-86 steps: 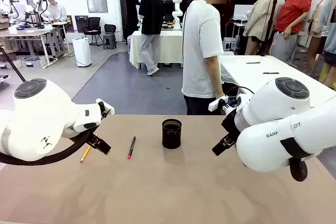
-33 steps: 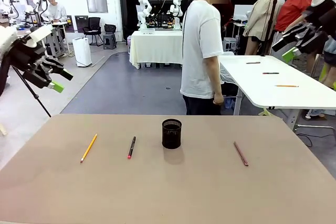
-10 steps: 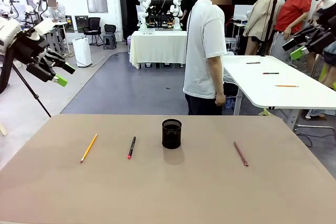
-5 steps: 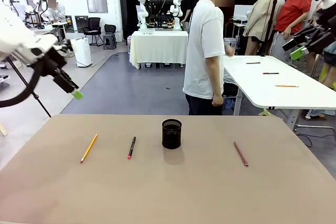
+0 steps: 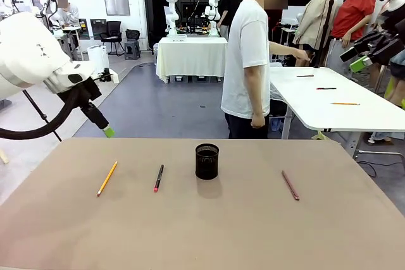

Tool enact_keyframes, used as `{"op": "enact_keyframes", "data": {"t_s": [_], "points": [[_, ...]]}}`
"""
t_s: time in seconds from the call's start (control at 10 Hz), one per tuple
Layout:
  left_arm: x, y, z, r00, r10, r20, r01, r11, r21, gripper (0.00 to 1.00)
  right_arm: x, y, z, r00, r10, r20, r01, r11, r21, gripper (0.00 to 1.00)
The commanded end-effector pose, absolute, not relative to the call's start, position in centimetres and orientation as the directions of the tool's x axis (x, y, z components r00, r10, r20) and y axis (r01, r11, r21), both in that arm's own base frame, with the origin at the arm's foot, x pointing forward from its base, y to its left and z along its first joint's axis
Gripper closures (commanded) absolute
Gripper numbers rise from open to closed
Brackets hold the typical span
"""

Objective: Place the pens into the pen holder.
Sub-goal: Pick up a writing instrument from the table and place it into the Pen holder.

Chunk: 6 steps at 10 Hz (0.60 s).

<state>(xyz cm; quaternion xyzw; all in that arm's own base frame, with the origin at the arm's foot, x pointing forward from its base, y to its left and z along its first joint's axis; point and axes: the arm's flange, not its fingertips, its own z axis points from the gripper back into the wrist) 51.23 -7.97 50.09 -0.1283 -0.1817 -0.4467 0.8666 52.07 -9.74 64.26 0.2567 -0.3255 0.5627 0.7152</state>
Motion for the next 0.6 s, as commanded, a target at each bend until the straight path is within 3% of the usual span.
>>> {"op": "enact_keyframes", "data": {"t_s": [0.0, 0.2, 0.4, 0.5], "points": [[51.3, -7.5, 50.6, 0.532, -0.721, 0.444, 0.815, 0.579, -0.036, 0.0, 51.9, -9.6, 64.3, 0.151, 0.635, 0.757, -0.973, 0.232, 0.0, 0.0], [51.3, -7.8, 50.3, 0.535, -0.724, 0.435, 0.818, 0.573, -0.052, 0.0, 51.9, -9.6, 64.3, 0.151, 0.635, 0.757, -0.973, 0.232, 0.0, 0.0], [50.9, -12.5, 49.3, 0.741, -0.654, 0.151, 0.666, 0.744, -0.051, 0.0, 51.9, -9.6, 64.3, 0.151, 0.635, 0.757, -0.973, 0.232, 0.0, 0.0], [51.1, -14.0, 49.3, 0.843, -0.524, 0.118, 0.532, 0.846, -0.042, 0.0, 51.9, -9.6, 64.3, 0.151, 0.635, 0.757, -0.973, 0.232, 0.0, 0.0]]}}
